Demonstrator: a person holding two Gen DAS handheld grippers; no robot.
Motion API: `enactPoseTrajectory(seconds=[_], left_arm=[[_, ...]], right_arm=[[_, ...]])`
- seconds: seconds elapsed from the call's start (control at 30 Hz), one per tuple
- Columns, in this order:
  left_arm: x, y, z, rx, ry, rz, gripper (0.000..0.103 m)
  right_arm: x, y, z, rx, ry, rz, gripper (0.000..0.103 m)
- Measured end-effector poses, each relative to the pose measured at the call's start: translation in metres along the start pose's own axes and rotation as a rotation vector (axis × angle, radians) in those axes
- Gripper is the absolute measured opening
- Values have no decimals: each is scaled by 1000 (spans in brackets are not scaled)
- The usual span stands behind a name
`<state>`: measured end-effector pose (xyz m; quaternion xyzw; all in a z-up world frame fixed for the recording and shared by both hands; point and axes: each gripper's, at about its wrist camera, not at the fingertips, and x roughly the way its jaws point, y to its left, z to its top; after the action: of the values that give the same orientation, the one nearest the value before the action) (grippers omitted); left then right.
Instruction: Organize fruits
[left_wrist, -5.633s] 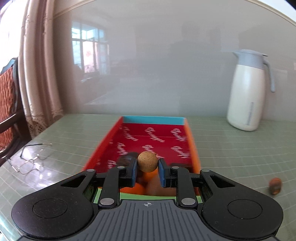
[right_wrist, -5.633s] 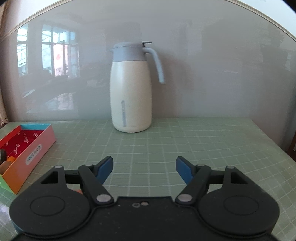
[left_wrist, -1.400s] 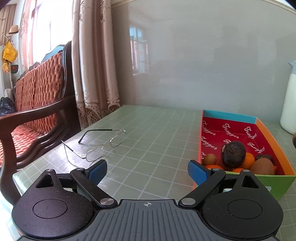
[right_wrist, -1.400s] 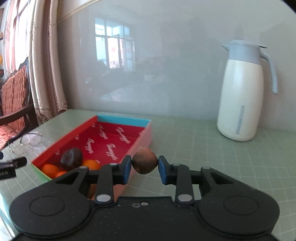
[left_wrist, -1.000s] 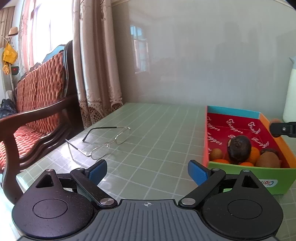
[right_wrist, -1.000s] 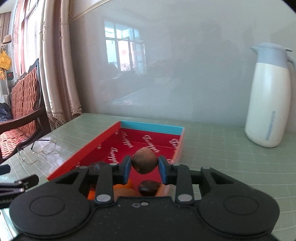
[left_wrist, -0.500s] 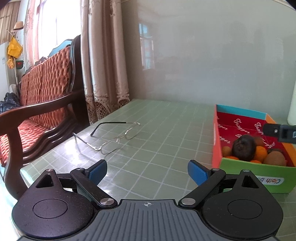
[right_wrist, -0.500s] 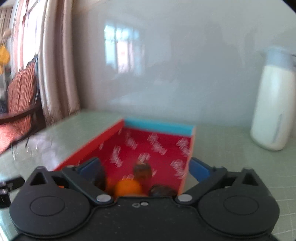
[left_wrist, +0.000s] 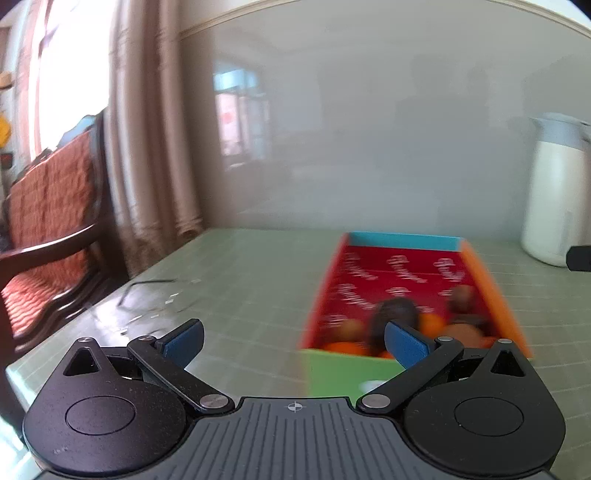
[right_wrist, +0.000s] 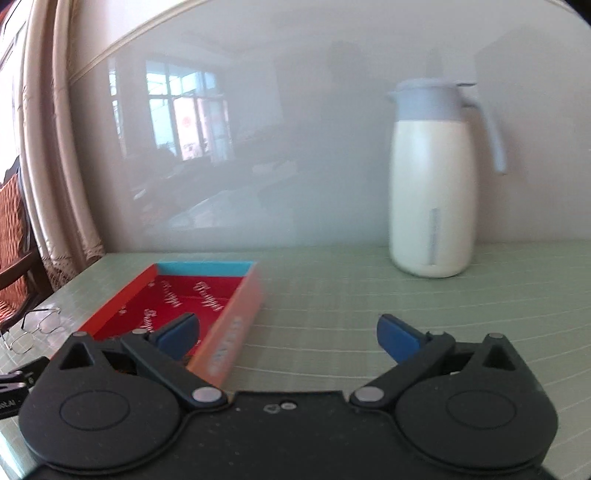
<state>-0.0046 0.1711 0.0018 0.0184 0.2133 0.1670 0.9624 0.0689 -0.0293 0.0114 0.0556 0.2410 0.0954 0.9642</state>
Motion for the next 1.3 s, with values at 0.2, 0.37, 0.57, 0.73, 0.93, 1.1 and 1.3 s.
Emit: enactPoseTrajectory(seconds=[0.2, 0.37, 0.57, 0.73, 0.93, 1.1, 1.3], left_arm=[[-27, -42, 2, 10, -26, -52, 103], [-70, -63, 2, 2, -69, -91, 103], [-105, -71, -9, 14, -48, -148, 103], [-129, -72, -22, 11, -73, -184, 103], [-136, -65, -28, 3, -89, -169, 103], [-132, -58, -31, -41, -59, -182, 103], [-132, -59, -32, -28, -69, -181, 103]], right_arm=[[-31, -24, -2, -31, -14, -29, 103], [-66, -33, -12, -58, -38, -44, 103], [-106, -35, -37, -112, -31, -63, 103], [-127, -37, -49, -140, -43, -83, 103], [-133, -31, -50, -155, -76, -79, 103], [-127, -23, -51, -150, -67, -62, 103], [-124, -13, -52, -153, -65, -41, 103]])
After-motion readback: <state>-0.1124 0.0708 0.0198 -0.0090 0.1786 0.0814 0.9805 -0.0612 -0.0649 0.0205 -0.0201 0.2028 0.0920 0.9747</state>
